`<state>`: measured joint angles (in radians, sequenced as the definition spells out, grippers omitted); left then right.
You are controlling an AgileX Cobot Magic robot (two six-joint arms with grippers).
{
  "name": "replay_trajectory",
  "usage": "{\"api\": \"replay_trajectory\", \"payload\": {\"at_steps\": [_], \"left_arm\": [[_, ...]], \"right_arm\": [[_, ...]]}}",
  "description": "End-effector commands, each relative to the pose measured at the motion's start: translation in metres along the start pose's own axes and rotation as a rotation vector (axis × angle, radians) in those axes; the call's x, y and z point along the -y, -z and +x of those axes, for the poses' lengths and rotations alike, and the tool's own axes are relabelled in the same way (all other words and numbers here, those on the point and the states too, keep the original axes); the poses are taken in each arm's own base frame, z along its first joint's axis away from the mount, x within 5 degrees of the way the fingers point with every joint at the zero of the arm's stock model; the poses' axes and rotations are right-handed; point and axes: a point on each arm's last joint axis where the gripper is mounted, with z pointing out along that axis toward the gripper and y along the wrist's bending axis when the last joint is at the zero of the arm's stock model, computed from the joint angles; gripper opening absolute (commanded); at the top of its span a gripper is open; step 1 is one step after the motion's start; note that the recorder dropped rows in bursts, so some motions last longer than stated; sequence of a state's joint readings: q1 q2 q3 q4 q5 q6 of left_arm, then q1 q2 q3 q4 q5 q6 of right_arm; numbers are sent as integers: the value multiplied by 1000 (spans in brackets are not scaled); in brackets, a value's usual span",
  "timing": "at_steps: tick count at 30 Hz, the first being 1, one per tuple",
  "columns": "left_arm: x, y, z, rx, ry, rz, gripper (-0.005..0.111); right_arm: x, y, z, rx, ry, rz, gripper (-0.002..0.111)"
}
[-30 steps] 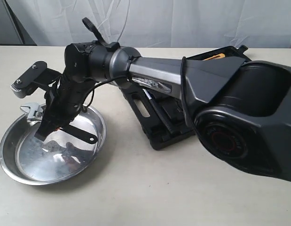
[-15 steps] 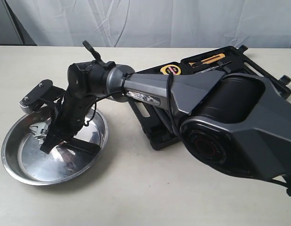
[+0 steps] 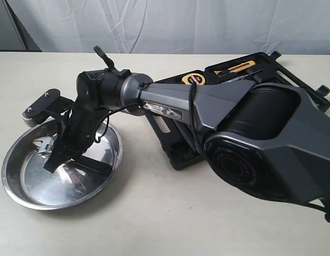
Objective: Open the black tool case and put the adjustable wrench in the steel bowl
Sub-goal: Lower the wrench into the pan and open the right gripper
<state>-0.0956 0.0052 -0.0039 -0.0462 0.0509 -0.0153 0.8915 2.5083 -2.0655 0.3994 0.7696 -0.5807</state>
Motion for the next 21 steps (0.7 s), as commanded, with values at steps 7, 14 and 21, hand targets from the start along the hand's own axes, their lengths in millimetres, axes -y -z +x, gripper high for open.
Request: {"api": "replay_trajectory", "payload": {"at_steps": [7,14,21], "left_arm": [[0,0,1,2,1,7,0],[0,0,1,2,1,7,0],[0,0,1,2,1,7,0]], "right_arm": [[-1,21,-9,11,-1,-8,49],[-13,67,-23,-5,26,-47,5],[-18,145,-32,-30,46,-62,-1]]}}
